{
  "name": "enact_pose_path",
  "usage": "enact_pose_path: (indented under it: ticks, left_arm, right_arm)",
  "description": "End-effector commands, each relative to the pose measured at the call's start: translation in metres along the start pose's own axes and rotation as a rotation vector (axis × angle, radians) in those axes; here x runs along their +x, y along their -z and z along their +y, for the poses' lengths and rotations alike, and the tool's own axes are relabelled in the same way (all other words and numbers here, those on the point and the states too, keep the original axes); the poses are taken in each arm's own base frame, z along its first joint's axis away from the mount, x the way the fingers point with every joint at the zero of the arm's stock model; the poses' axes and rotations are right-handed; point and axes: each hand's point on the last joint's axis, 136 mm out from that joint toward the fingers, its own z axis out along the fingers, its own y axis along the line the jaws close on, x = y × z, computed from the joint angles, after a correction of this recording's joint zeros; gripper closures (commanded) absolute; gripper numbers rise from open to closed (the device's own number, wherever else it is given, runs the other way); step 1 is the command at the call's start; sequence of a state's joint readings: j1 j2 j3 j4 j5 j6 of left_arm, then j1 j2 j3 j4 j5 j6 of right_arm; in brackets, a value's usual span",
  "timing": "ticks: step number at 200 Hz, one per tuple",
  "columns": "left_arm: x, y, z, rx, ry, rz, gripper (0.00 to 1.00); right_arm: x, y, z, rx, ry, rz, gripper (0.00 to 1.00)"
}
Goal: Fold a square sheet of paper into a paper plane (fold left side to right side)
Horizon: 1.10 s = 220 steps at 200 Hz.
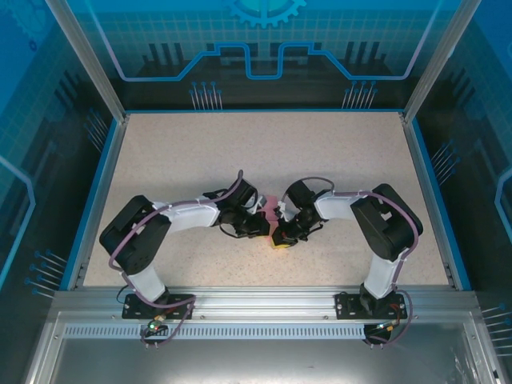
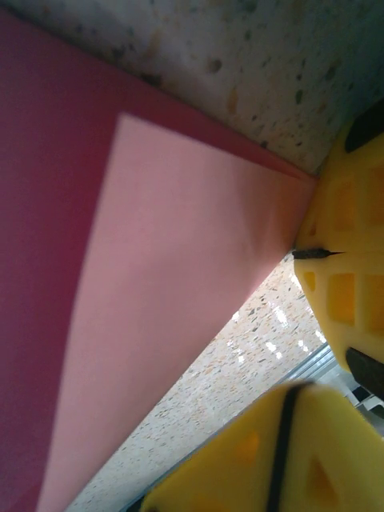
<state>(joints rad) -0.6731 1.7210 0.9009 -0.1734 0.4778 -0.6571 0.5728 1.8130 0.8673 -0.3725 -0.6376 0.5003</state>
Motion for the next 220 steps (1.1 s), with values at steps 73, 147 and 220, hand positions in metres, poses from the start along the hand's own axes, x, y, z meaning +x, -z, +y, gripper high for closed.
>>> enact_pose_path:
  ticks: [73,147,220]
  left_arm:
    - [0.001,-0.024,0.030,-0.106,0.000,0.019,0.96]
    - [-0.016,-0.014,0.060,-0.243,-0.009,-0.035,0.98]
    - [-0.040,0.028,0.104,-0.333,-0.008,-0.067,0.97]
  right_arm:
    - [0.023,-0.008,-0.057,0.212,-0.099,0.067,1.00]
    - [0.029,-0.004,-0.063,0.255,-0.105,0.090,1.00]
    - [0.035,-0.004,-0.064,0.256,-0.111,0.109,1.00]
